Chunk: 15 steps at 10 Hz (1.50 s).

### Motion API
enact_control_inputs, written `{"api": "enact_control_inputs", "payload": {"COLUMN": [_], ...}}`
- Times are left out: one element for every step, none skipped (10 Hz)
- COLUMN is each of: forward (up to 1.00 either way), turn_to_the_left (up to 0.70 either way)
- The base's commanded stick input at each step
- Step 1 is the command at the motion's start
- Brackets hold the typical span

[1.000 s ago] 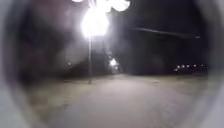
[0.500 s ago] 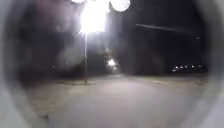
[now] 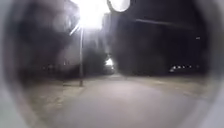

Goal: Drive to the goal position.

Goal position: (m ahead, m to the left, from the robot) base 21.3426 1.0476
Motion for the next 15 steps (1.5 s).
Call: {"api": "enact_control_inputs", "payload": {"forward": [1.00, 1.00, 1.00, 1.00, 1.00, 1.00, 1.00, 1.00, 1.00, 1.00, 1.00, 1.00, 1.00, 1.00, 1.00], "turn_to_the_left": [0.00, 0.00, 0.00, 0.00, 0.00, 0.00, 0.00, 0.00, 0.00, 0.00, 0.00, 0.00, 0.00, 0.00, 0.00]}}
